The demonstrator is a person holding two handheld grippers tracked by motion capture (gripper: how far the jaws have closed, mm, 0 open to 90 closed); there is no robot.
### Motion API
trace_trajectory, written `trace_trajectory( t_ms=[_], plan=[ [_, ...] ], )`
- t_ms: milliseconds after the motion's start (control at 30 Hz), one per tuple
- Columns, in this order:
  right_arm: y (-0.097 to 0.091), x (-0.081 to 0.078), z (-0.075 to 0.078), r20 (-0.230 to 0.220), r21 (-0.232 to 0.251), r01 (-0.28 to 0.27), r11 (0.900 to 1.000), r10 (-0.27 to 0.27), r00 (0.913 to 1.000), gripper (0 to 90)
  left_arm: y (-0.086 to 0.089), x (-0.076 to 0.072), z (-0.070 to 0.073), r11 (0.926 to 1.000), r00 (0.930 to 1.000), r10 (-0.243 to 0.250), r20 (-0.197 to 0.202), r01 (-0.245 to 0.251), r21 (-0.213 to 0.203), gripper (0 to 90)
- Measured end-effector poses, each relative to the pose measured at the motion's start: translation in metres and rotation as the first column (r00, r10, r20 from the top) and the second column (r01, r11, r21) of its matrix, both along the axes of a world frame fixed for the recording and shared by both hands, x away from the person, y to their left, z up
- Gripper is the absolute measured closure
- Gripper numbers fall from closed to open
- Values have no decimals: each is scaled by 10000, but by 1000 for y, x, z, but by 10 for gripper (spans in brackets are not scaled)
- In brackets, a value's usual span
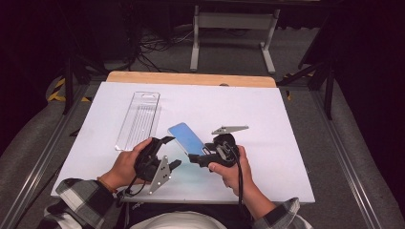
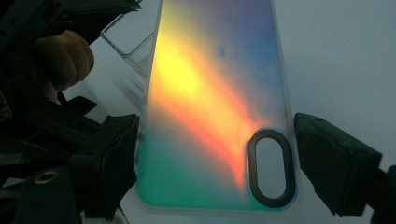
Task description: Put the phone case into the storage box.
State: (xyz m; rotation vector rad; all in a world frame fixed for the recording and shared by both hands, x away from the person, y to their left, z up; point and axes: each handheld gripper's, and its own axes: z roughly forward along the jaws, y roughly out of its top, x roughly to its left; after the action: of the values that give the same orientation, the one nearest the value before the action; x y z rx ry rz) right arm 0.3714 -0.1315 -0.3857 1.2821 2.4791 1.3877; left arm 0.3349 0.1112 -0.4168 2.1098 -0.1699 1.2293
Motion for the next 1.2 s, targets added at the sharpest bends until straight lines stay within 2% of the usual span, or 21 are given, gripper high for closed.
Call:
trace_trajectory(
  t_ms=[67,133,300,367,400,433,600,667,700,867,1067,1100,1200],
  plan=[
    [1,0,0,-21,-26,-52,10000,52,10000,173,-2,-1,-1,9994,9994,126,332,-137,302,245],
    [2,-1,-1,-57,-8,-106,9999,105,9999,173,-2,-3,-2,9991,9983,95,582,-118,409,298],
    [3,0,0,-142,-45,-215,9998,215,9997,173,-5,-4,-6,9964,9967,220,786,-283,796,442],
    [3,0,3,-186,-38,-236,9997,236,9995,173,-7,-4,-5,9963,9960,30,894,-106,848,490],
    [3,0,4,-206,-22,-223,9997,223,9995,174,-7,-4,-6,9962,9963,72,851,-145,857,515],
    [5,1,3,-223,-76,-295,9995,293,9993,174,-10,-4,-6,9948,9945,-4,1052,-104,1012,545],
    [8,1,1,-345,-133,-377,9992,372,9987,173,-14,-5,-8,9927,9927,-55,1206,-90,1199,662],
    [8,1,1,-356,-133,-411,9991,406,9985,174,-14,-6,-9,9918,9904,-99,1378,-79,1279,668],
    [8,1,1,-371,-112,-434,9990,430,9984,174,-15,-7,-8,9922,9885,-216,1494,29,1244,718],
    [7,2,0,-471,29,-370,9993,371,9982,173,-16,-9,-9,9897,9864,-63,1643,-173,1420,746],
    [4,2,4,-599,341,-123,9993,143,9981,172,-18,-10,-9,9845,9823,-147,1867,-185,1746,797],
    [3,1,5,-617,479,-40,9988,70,9981,171,-18,-10,-9,9861,9810,-191,1933,-134,1657,807],
    [1,1,8,-778,620,-48,9981,96,9969,167,-17,-11,-6,9866,9825,-259,1845,-46,1631,810]
  ],
)
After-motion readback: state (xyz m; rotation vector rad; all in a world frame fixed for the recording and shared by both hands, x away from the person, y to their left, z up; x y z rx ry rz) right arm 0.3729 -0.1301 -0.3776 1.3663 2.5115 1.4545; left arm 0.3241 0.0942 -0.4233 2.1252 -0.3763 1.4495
